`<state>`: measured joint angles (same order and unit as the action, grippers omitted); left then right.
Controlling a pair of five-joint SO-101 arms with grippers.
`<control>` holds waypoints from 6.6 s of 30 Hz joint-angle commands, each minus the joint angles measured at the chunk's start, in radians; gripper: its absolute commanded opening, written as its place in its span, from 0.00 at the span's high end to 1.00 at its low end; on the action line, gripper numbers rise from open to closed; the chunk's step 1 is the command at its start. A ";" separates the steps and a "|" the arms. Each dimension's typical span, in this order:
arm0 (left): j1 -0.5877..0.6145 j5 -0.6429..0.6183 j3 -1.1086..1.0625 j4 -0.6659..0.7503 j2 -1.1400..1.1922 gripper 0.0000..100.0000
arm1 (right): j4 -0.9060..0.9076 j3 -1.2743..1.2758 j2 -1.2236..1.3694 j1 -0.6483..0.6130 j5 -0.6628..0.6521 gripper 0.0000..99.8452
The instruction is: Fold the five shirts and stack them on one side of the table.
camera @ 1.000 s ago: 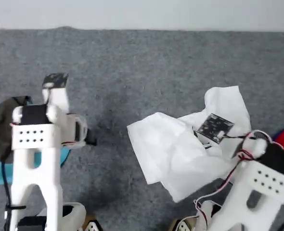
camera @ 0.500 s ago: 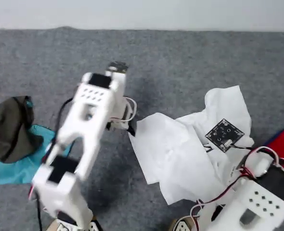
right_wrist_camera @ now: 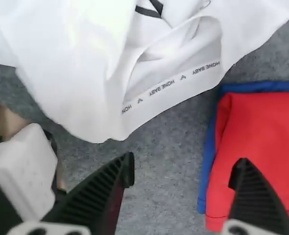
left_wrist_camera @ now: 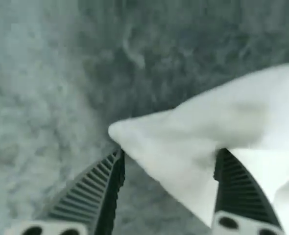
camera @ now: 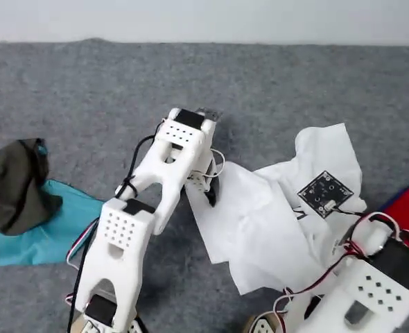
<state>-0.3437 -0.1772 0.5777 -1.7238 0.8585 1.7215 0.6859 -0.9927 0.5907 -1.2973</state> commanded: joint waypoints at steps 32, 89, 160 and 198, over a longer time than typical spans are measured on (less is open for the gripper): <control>0.431 -0.011 0.605 -0.034 0.075 0.85 | -0.084 0.126 -0.002 0.008 0.012 0.69; 0.864 0.265 -0.357 -0.032 -0.870 0.75 | -0.035 -0.692 1.422 -1.408 0.624 0.79; 0.944 0.264 -0.458 -0.031 -0.870 0.75 | -0.028 -0.847 1.446 -1.202 0.735 0.99; 0.941 0.264 -0.458 -0.032 -0.872 0.75 | -0.456 -0.772 1.109 -0.676 0.957 0.65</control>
<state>0.5969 0.0790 0.1174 -1.7269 0.0391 1.3732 -0.0399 0.0644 -0.1289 -0.3721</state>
